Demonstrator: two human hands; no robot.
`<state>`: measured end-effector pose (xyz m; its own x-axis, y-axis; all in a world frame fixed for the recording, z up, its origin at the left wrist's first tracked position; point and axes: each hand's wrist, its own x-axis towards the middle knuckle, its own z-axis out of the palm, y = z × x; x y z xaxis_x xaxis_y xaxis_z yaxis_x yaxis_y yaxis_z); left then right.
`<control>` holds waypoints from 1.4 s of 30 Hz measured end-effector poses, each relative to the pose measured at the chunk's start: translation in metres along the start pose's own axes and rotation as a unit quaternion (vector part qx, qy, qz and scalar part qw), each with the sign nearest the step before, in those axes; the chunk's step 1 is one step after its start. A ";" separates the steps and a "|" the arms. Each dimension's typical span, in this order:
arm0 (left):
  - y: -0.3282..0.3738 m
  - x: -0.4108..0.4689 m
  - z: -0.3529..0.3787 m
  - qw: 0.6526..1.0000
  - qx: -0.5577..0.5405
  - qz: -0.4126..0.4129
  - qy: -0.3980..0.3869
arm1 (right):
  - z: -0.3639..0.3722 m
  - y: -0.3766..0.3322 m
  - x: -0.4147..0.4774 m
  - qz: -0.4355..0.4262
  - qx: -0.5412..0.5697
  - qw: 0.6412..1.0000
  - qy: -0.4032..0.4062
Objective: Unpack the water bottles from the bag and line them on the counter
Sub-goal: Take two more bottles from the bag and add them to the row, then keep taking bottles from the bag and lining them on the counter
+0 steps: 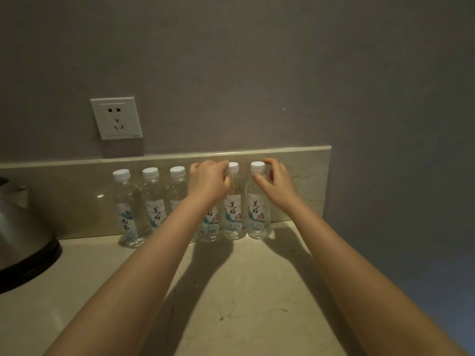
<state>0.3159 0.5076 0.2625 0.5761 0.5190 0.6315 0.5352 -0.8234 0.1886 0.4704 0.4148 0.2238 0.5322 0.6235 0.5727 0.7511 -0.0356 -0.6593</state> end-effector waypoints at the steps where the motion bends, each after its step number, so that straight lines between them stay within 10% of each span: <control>1: -0.001 -0.001 0.003 1.000 -0.002 0.005 0.009 | -0.003 0.008 -0.007 0.026 0.023 0.999 -0.015; 7: -0.005 0.002 0.007 0.999 -0.038 0.001 0.019 | -0.002 0.039 -0.038 0.120 -0.056 0.975 -0.181; 23: 0.014 -0.021 -0.001 0.995 -0.087 0.047 0.031 | -0.004 0.022 -0.050 0.183 -0.049 0.976 -0.111; 27: 0.055 -0.051 -0.005 0.945 -0.315 0.044 0.076 | -0.036 -0.009 -0.063 0.148 -0.013 0.989 -0.005; 34: 0.161 -0.101 0.008 0.810 -0.580 -0.051 -0.068 | -0.129 -0.030 -0.147 0.173 0.045 0.965 0.192; 42: 0.303 -0.217 0.027 0.744 -0.627 0.092 -0.211 | -0.232 0.018 -0.319 0.328 -0.022 0.886 0.327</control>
<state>0.3697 0.1518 0.1624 0.8530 0.1794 0.4901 -0.4213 -0.3177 0.8495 0.4049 0.0338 0.1420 0.9618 -0.1279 0.2421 0.2025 -0.2627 -0.9434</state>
